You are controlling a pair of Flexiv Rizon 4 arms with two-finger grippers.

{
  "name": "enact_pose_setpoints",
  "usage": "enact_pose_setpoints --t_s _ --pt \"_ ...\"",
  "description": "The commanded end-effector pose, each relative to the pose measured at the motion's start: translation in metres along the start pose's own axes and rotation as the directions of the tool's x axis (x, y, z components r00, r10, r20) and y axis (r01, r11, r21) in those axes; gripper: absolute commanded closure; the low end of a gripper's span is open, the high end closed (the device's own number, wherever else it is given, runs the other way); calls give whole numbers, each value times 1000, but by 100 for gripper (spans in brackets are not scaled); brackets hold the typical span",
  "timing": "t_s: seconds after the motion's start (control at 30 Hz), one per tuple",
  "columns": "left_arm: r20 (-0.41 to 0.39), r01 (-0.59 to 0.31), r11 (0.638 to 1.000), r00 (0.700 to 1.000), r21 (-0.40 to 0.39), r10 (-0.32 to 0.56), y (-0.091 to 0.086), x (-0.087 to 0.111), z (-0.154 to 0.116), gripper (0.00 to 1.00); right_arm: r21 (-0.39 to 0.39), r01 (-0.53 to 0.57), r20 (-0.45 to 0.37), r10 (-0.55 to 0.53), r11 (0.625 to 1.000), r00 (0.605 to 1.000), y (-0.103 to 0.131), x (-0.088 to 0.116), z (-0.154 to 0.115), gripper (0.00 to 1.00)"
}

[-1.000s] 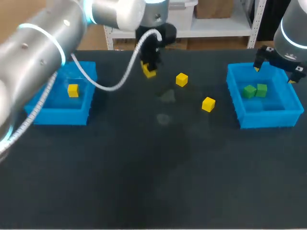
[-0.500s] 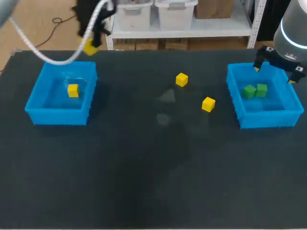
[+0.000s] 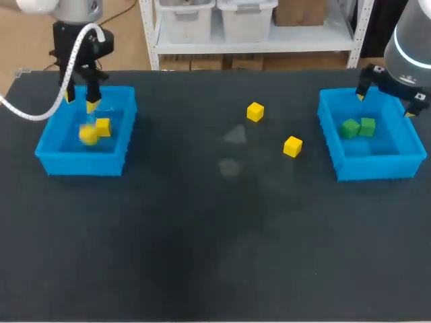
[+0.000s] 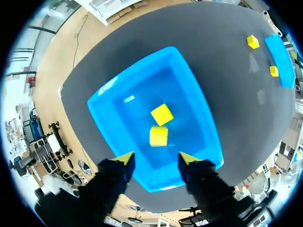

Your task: Put the green cubes in the right bin and the yellow cubes in the left bin.

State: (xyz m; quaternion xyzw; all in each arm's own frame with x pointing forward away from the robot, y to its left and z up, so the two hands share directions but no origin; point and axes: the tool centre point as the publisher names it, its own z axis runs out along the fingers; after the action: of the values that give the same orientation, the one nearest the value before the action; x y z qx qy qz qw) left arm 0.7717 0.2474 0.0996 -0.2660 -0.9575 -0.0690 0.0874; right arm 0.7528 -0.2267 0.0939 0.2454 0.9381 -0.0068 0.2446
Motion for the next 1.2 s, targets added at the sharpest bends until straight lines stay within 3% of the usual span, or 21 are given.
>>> enact_pose_setpoints --t_s 0.03,0.17,0.3,0.6,0.87,1.03,1.2 --pt "370 -23 999 929 -33 34 -14 7 -16 0 -2 -2 7 2 1000 1000 -2 2 -1 0" --pt "419 -109 994 902 -13 104 -43 -14 -38 0 -2 -2 7 2 1000 1000 -2 2 -1 0" --pt "458 -228 973 869 34 188 -88 -48 -49 0 -2 -2 7 2 1000 1000 -2 2 -1 0" --pt "395 -376 927 850 -6 347 -173 -126 -49 0 -2 -2 7 2 1000 1000 -2 2 -1 0" --pt "340 -429 903 849 -1 404 -241 -181 -39 0 -2 -2 7 2 1000 1000 -2 2 -1 0" --pt "310 -448 894 851 9 424 -267 -204 -29 0 -2 -2 7 2 1000 1000 -2 2 -1 0" --pt "280 -443 897 861 0 425 -279 -223 -19 0 -2 -2 7 2 1000 1000 -2 2 -1 0"
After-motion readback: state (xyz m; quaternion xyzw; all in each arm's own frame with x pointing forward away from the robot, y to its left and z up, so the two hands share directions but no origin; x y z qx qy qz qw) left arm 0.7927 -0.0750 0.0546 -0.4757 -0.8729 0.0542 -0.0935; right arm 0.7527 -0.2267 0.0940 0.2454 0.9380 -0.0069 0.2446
